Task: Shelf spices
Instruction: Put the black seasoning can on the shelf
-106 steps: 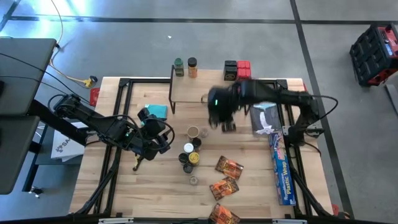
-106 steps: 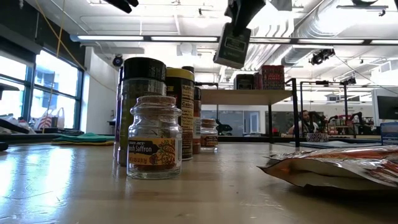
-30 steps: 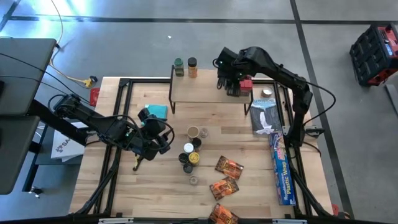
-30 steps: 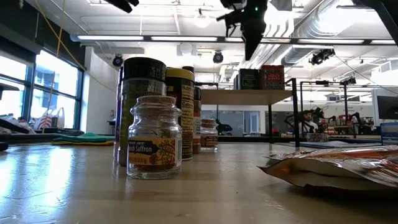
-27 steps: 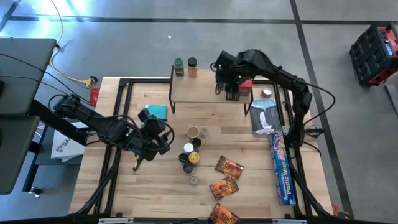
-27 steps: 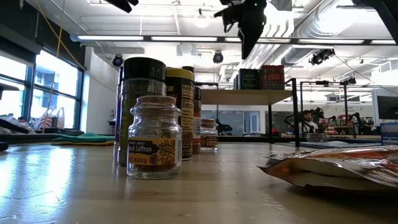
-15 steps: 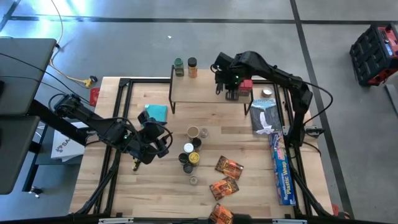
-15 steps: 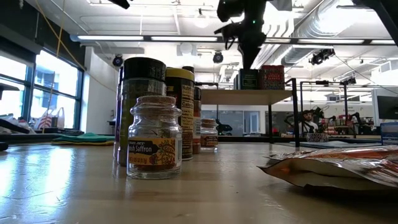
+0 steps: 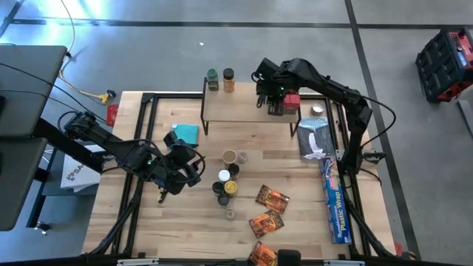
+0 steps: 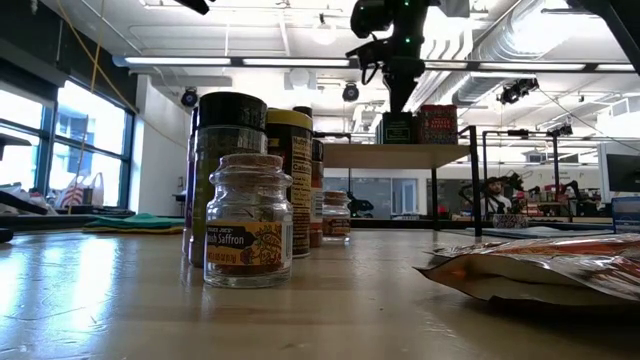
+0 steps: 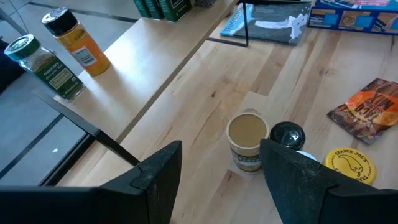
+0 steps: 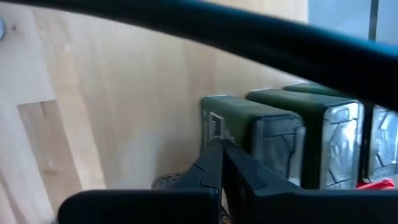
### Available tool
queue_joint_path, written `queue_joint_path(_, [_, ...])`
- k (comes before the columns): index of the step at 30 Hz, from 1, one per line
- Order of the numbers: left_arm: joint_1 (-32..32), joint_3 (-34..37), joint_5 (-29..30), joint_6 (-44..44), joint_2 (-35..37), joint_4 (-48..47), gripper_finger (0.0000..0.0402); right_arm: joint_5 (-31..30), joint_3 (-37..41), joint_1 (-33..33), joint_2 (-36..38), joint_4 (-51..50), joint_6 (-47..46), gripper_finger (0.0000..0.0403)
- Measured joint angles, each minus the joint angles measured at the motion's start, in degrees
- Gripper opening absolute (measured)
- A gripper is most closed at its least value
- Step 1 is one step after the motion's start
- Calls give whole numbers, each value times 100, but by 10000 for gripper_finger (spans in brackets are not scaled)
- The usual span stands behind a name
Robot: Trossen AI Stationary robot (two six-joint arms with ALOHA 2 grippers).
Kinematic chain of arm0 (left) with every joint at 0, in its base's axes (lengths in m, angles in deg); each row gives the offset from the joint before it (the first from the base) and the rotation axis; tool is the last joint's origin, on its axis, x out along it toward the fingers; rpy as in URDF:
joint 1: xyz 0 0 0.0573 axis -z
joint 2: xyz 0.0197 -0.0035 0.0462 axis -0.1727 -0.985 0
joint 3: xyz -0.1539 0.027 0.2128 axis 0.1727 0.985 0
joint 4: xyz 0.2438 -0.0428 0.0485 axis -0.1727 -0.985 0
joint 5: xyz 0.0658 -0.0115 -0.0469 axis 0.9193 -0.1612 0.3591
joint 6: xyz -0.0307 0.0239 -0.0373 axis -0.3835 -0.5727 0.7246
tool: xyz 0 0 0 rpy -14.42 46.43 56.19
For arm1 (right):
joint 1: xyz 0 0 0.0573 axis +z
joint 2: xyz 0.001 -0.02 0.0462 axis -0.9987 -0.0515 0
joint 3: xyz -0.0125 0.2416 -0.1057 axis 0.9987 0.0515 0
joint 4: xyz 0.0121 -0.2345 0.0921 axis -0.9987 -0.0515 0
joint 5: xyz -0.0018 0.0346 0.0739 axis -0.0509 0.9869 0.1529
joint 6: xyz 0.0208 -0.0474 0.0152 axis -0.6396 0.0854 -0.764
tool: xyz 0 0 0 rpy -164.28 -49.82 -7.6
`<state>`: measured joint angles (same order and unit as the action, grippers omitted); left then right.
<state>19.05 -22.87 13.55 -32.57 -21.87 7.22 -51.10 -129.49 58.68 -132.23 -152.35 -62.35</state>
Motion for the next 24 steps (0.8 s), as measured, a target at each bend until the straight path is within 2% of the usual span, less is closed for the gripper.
queue_joint_path(6, [0, 0, 2, 1, -2, -2, 210, -19, 0, 23, 11, -304, 142, 2])
queue_joint_path(13, [0, 0, 4, 0, 0, 0, 210, -485, 0, -25, 11, -306, 171, 2])
queue_joint_path(24, [0, 0, 13, -2, 0, 1, 210, -592, -89, 175, 74, -479, 244, 2])
